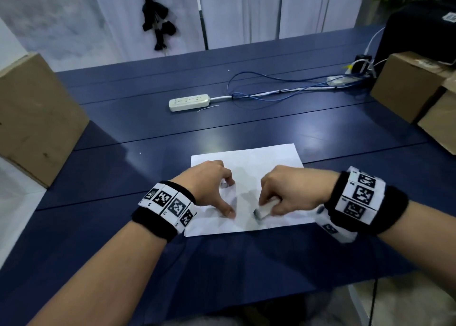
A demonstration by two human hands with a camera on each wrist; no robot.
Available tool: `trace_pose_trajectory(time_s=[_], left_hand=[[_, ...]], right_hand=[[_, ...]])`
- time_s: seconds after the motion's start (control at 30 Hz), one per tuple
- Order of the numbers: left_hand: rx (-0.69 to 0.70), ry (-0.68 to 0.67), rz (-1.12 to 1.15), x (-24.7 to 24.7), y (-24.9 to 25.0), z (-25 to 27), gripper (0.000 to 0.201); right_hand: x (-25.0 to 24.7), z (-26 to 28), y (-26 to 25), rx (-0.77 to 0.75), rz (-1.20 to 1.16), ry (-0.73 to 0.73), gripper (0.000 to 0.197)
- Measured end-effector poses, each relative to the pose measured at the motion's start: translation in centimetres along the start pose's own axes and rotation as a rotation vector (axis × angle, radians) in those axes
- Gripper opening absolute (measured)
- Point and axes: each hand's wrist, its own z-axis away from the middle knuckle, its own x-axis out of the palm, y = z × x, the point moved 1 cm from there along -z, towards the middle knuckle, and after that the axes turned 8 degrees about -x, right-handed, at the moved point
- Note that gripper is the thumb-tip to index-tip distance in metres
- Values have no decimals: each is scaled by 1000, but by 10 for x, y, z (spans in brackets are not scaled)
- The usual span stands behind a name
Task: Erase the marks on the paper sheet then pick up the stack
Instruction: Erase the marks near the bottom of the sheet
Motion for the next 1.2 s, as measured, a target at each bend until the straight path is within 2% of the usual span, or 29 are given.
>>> trace_pose_trajectory(time_s=[0.13, 0.2, 0.3, 0.37, 0.43, 0.5, 0.6, 0.67, 0.73, 0.8, 0.83, 0.93, 0.97, 1.03, 1.1, 1.17, 1.2], left_hand=[[-1, 0, 0, -1, 1, 1, 74], [-5, 0, 3, -1, 0, 2, 75], [-11, -4, 14, 0, -1, 1, 76], [-8, -9, 12, 0, 0, 0, 77], [-8, -11, 13, -1, 1, 0, 76], [-5, -7, 12, -1, 1, 1, 75], [-9, -6, 11, -1, 0, 2, 75], [-14, -4, 18, -1, -1, 1, 76], [-11, -3, 16, 0, 0, 0, 76], [-10, -8, 16, 0, 0, 0, 75], [-9, -8, 17, 0, 1, 0, 75], [-8, -1, 17, -1, 1, 1, 74], [-9, -1, 20, 0, 1, 1, 74], [-12, 0, 26, -1, -1, 2, 73], [-10, 0, 30, -1, -1, 1, 75], [-7, -2, 23, -1, -1, 1, 76], [-6, -4, 20, -1, 0, 1, 76]], right_hand=[[-17, -10, 33, 190, 120, 202, 22], [-16, -8, 40, 192, 111, 237, 20], [-7, 4, 15, 42, 9, 66, 23], [-3, 7, 2, 8, -24, -49, 27], [-7, 1, 9, 58, 2, 4, 35], [-17, -6, 28, 162, 68, 134, 45], [-18, -6, 42, 211, 98, 239, 33], [-14, -1, 27, 101, 47, 177, 27], [-6, 7, 8, -22, 8, 30, 29], [-2, 9, 1, -30, 3, -53, 31], [-4, 6, 4, 7, 8, -28, 35], [-17, -2, 29, 175, 60, 159, 65], [-18, -3, 37, 198, 81, 207, 66], [-15, -1, 33, 159, 81, 228, 50], [-11, 6, 16, 48, 28, 113, 27], [-4, 11, 2, -28, 6, -39, 27], [-3, 10, 3, -25, -8, -38, 27]])
